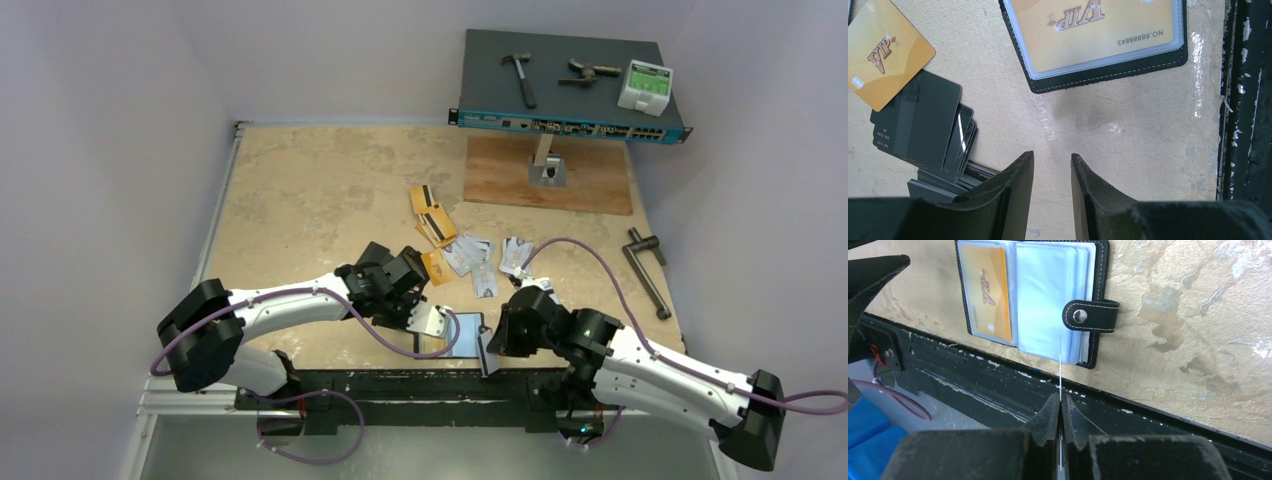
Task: Put the credit cards into the card holder
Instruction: Turn over the card slot in the card holder.
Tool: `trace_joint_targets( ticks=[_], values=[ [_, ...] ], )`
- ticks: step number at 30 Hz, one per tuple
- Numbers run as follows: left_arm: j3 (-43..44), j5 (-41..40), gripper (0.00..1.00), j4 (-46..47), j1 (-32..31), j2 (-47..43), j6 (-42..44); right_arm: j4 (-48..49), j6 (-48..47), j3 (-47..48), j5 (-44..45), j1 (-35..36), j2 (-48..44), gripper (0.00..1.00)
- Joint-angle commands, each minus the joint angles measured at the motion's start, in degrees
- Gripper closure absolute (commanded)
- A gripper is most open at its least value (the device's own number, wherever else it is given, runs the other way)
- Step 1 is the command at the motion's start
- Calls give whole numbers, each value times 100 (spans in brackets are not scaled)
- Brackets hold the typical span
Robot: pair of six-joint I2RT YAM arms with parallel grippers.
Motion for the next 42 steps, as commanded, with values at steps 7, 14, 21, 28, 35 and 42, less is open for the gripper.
trace_joint_targets(
  ticks=[7,14,21,28,35,42],
  values=[
    [175,117,67,-9,21,-50,-63,154,-219,125,208,-71,289,100],
    [207,135,67,21,21,-50,-80,543,-203,-94,-26,-99,432,100],
    [234,167,67,-1,21,-60,-94,637,-148,-221,-68,-108,480,100],
    [221,151,68,10,26,-76,-85,230,-105,-93,66,-123,235,100],
    [216,139,68,19,26,-84,-88,319,-37,-229,-69,-125,120,100],
    [217,136,68,19,23,-74,-87,587,-68,-339,-184,-125,329,100]
  ],
)
